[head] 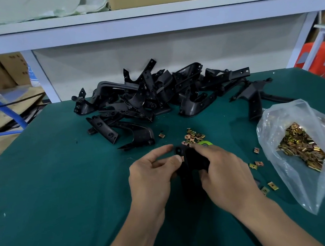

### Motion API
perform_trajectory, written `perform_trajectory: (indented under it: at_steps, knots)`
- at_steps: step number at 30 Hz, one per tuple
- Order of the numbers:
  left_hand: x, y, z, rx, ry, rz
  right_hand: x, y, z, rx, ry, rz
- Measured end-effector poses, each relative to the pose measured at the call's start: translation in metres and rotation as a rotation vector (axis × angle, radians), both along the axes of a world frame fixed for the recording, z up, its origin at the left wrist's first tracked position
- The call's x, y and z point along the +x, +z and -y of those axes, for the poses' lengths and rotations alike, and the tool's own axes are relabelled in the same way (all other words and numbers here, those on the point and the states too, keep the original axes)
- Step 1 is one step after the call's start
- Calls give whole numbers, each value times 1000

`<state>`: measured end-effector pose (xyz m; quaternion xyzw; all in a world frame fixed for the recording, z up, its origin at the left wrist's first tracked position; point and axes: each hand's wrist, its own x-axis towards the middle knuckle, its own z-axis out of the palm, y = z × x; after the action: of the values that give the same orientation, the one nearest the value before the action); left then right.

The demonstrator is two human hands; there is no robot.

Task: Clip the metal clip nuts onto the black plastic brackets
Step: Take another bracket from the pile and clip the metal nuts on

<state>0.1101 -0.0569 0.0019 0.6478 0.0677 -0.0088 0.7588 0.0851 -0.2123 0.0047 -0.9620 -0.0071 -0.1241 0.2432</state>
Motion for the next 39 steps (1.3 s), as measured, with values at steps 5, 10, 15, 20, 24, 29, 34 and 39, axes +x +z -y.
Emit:
perform_trajectory:
  at_steps: [5,10,15,20,24,29,34,39]
  knots:
    - [-12,4,14,75,-106,137,4,1,4,33,-65,11]
    - [-20,4,23,480,110,262,1,-2,1,39,-49,13]
    - [-23,10,31,707,116,409,2,-4,2,45,-97,22]
    - [8,-5,20,642,-17,451,13,2,14,77,-253,97]
    - [34,-18,28,1043,-188,453,21,3,34,73,-430,124]
    - [40,-21,34,1169,-198,465,17,1,27,124,-342,70]
    - [31,-20,27,1067,-65,463,15,0,19,119,-284,27]
    - [29,-17,25,917,48,362,14,3,20,125,-289,0]
